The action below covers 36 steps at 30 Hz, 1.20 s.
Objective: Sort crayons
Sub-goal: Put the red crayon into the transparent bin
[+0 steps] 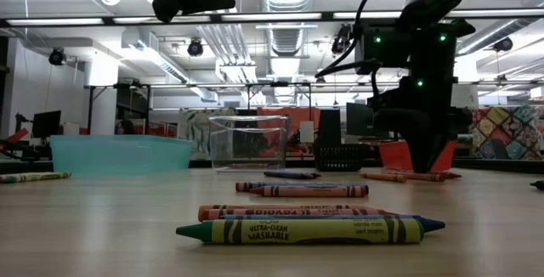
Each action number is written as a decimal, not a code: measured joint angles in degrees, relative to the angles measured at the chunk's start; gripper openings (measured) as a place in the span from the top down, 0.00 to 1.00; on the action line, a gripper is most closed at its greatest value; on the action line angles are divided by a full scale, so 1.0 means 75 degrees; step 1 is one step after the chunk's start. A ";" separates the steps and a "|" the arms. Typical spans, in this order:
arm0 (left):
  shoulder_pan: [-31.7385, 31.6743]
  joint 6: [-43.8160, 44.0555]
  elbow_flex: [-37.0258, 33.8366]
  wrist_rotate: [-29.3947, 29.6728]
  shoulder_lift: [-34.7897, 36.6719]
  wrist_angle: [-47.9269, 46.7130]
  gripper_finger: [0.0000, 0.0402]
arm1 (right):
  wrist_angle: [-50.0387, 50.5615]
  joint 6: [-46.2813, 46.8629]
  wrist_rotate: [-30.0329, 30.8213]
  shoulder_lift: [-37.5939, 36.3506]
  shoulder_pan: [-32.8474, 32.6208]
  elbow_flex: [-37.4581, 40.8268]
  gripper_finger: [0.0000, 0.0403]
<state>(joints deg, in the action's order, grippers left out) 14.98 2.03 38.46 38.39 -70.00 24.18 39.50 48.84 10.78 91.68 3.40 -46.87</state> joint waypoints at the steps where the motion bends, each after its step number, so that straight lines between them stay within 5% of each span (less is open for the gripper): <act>1: 0.0000 0.0001 0.0000 0.0000 0.0000 0.0000 0.63 | 0.0007 0.0000 -0.0002 -0.0052 0.0000 0.0000 0.97; 19: 0.0044 -0.0002 0.0000 0.0011 0.1128 -0.0660 0.63 | -0.0252 -0.1109 0.0527 -0.1987 0.0003 -0.1041 0.98; 36: 0.0044 -0.0005 -0.0012 0.0009 0.1788 -0.1219 0.63 | -0.3430 -0.4631 0.0970 -0.1165 0.0651 -0.3109 0.98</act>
<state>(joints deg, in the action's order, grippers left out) 15.31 2.00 38.37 38.46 -56.58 15.04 13.78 14.10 18.06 82.94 8.28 -70.19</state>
